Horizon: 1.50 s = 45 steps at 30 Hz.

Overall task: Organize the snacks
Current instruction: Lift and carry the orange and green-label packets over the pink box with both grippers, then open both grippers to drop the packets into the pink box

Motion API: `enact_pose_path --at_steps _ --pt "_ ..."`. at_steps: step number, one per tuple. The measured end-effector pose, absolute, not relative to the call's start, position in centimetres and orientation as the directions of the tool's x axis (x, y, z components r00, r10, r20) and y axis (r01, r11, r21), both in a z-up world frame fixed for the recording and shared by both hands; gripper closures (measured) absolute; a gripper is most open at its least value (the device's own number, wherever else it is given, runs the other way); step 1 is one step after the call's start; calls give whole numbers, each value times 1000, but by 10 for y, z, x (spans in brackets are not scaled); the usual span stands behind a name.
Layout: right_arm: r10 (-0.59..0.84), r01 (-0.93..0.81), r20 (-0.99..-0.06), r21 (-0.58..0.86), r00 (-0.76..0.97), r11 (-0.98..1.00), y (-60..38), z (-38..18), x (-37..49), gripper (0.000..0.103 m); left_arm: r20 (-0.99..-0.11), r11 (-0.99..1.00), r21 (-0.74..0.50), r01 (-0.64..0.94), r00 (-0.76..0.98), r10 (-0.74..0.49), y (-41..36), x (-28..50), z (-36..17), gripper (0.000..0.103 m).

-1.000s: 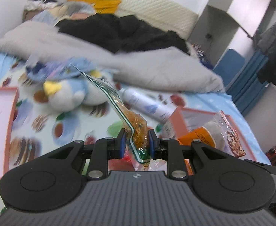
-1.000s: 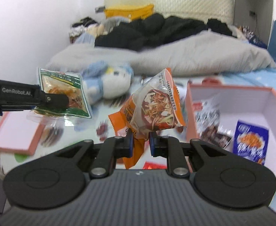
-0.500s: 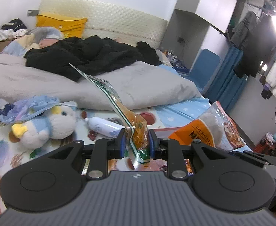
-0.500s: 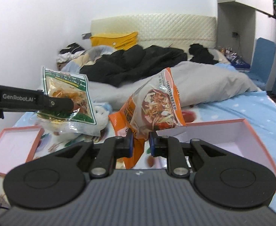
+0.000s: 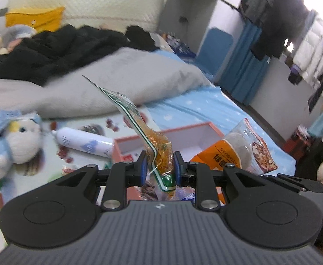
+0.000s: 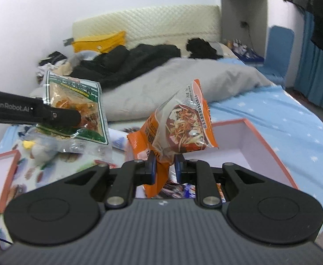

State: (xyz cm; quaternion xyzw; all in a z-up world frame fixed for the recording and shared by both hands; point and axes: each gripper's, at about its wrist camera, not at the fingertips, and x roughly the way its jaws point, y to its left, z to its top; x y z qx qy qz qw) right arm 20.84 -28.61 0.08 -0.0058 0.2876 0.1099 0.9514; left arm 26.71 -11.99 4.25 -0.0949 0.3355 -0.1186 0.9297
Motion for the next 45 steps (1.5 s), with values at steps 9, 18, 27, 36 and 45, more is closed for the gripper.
enact_pose_path --at_steps 9,18,27,36,45 --pt "170 -166 -633 67 755 984 -317 -39 236 82 -701 947 -259 192 637 -321 -166 323 -20 75" --pt "167 -125 -701 111 693 986 -340 -77 256 72 -776 945 -256 202 540 -325 -187 352 -72 74" --pt "177 -144 -709 107 682 984 -346 -79 255 40 -770 954 -254 160 563 -299 -177 349 -75 37" --pt "194 -160 -653 111 732 981 -336 -52 236 40 -724 955 -253 156 625 -294 -159 324 -39 37" --pt "207 -189 -568 91 797 978 -313 -10 203 40 -658 953 -262 153 694 -292 -134 277 3 37"
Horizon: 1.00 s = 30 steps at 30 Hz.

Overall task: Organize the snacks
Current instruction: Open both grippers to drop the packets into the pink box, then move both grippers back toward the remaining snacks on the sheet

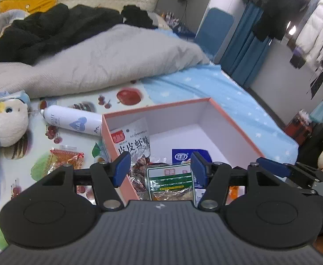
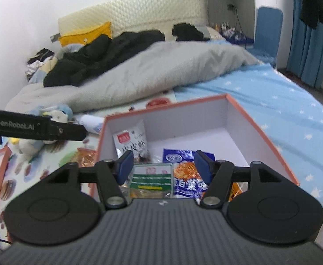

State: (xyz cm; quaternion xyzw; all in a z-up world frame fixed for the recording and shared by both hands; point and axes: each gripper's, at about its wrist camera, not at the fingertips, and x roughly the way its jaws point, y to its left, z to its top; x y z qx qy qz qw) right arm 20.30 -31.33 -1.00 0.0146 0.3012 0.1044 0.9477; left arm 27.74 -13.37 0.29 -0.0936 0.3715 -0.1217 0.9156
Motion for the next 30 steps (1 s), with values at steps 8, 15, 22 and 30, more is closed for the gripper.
enact_pose_path --at_steps 8,15,22,30 --pt "232 -219 -518 88 824 972 -289 10 171 40 -595 958 -246 146 757 -268 -103 229 35 37" --pt "222 -207 -465 84 857 975 -265 16 143 40 -566 962 -249 112 789 -238 -74 185 39 37" --pt "246 -229 -441 93 863 969 -242 10 119 40 -565 967 -251 47 804 -186 -41 142 28 37" --pt "283 -259 -448 117 848 959 -217 -9 92 40 -554 983 -186 -8 827 -98 -17 100 13 32"
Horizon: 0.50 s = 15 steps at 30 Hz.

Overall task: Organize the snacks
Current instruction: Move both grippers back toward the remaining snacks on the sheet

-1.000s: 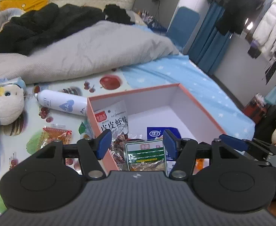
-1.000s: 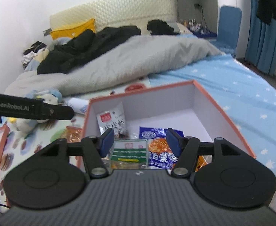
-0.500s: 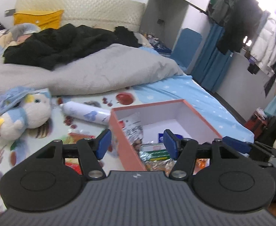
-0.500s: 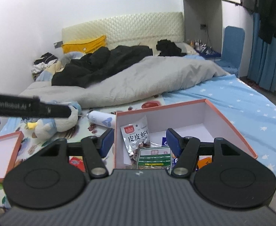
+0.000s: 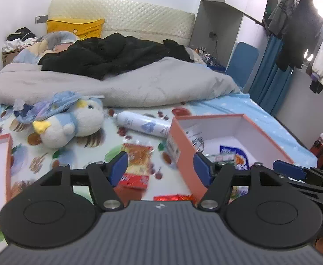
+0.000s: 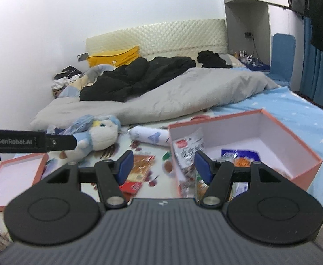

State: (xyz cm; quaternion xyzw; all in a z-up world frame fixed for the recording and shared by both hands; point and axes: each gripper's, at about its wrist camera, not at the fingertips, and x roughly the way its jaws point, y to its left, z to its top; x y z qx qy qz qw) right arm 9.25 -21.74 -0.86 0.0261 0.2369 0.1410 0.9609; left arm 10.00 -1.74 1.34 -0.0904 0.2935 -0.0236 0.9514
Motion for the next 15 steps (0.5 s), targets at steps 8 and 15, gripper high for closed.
enact_pose_path --at_steps 8,15 --pt "322 -311 -522 112 790 944 -190 -39 77 40 -595 982 -178 -61 802 -58 0 73 -18 28" --pt "347 -357 -566 98 748 929 -169 -59 74 40 -615 978 -149 -146 788 24 19 73 -45 17"
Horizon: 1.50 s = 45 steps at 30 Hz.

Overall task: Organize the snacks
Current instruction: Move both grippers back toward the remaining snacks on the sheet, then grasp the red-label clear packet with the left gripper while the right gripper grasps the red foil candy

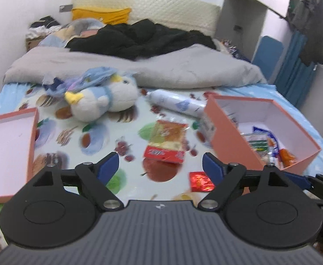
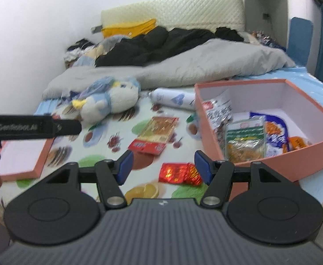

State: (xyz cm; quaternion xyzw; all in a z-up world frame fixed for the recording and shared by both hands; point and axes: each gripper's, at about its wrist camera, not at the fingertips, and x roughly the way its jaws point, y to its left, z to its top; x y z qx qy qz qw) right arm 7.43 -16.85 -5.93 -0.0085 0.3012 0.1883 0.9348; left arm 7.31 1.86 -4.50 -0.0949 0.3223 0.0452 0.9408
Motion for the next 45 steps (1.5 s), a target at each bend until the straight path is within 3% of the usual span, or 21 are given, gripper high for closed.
enact_pose_path --at_steps 10,26,33,45 --pt "330 -362 -657 92 678 928 -139 -101 94 40 -722 960 -217 -175 691 -37 39 118 -107 15" --pt "49 -37 -688 33 724 999 -130 -167 161 41 -791 976 -200 -86 602 -109 46 270 -178 14" --pt "-60 6 -705 -79 707 997 -121 -191 178 56 -797 985 -170 -10 589 -132 41 329 -194 14" --pt "27 -82 -728 -40 685 996 -116 -192 191 54 -801 986 -147 73 576 -162 23 382 -214 8"
